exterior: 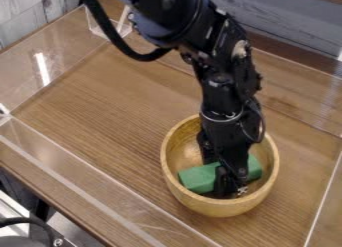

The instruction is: Remove the green block from inside the brown bowl and put it on the table

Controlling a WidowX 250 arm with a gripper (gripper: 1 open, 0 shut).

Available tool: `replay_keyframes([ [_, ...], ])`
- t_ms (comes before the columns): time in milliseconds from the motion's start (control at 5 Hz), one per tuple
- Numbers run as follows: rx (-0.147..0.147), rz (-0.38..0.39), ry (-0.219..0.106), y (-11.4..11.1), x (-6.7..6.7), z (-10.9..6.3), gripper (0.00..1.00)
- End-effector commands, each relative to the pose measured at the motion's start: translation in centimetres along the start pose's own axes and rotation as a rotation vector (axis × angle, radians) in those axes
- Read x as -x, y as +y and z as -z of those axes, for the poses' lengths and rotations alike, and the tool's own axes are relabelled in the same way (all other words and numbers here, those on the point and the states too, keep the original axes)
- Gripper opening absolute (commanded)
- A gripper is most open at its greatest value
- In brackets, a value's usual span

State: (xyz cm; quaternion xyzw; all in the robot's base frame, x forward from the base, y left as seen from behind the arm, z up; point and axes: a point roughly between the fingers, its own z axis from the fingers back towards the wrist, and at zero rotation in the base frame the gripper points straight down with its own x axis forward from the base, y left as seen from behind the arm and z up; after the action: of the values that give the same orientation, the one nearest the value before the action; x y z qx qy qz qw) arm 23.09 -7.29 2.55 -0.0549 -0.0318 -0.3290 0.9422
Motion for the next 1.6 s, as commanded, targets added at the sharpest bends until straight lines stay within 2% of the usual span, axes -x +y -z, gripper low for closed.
replay_keyframes([
  [0, -0.001, 0.002, -0.024, 0.3, -0.6, -0.2, 0.00],
  [1400, 0.040, -0.060, -0.002, -0.8, 0.0, -1.1, 0.00],
])
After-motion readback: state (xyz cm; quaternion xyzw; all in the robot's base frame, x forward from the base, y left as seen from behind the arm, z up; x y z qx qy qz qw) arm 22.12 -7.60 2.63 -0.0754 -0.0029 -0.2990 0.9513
